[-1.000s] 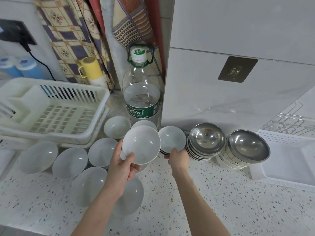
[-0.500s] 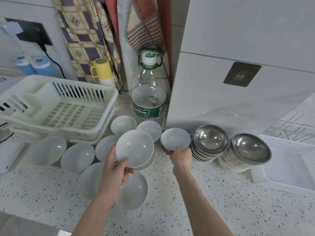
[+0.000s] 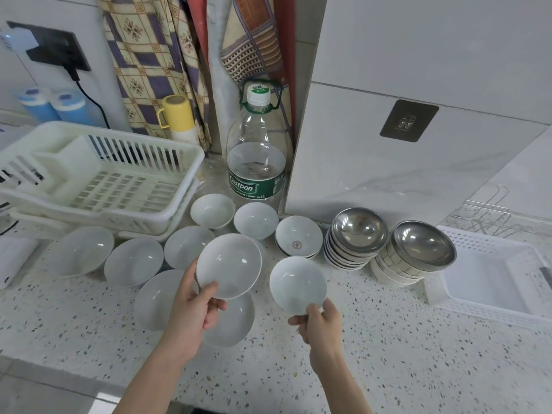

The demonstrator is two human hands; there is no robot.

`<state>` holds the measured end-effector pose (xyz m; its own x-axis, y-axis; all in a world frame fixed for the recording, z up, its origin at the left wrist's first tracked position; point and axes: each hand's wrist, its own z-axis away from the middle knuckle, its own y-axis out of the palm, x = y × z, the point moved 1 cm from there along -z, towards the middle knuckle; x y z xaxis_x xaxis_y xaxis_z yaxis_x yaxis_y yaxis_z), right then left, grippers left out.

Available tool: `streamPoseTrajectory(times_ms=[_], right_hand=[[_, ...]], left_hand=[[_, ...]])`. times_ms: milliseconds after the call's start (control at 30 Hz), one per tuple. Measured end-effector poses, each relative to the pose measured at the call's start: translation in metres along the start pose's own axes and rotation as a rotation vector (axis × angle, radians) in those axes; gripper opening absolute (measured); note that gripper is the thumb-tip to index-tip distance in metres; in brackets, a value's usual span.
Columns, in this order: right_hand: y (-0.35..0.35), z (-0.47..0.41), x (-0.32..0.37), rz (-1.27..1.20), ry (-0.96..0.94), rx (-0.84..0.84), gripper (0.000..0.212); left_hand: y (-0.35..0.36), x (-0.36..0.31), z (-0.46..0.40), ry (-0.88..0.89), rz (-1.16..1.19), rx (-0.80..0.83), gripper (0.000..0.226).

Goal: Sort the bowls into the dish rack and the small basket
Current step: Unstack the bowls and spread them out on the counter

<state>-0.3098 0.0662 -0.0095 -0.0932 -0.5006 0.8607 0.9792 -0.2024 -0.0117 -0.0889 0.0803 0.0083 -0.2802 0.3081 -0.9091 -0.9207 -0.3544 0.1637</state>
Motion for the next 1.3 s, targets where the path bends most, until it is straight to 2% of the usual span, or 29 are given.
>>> streamPoseTrajectory(times_ms=[233,767,967,1300], right_hand=[[-0.005,-0.007,-0.018,0.057,0.088,-0.027,0.045],[0.002,-0.027,-0.023,0.188,0.117,0.024,0.057],[0.003,-0.032,-0.023,0.168,0.125,0.051,0.052],[0.010,-0.034,-0.031,0.120,0.119,0.072,0.032]], left_hand=[[-0.004,0.019,0.011,-0.075,0.076,0.039,0.050],[-0.021,0.035,0.029,-0.112,0.095,-0.042,0.046],[-0.018,0.037,0.031,-0.100,0.068,-0.055,0.046],[-0.013,0.046,0.034,-0.101,0.047,-0.017,0.050]])
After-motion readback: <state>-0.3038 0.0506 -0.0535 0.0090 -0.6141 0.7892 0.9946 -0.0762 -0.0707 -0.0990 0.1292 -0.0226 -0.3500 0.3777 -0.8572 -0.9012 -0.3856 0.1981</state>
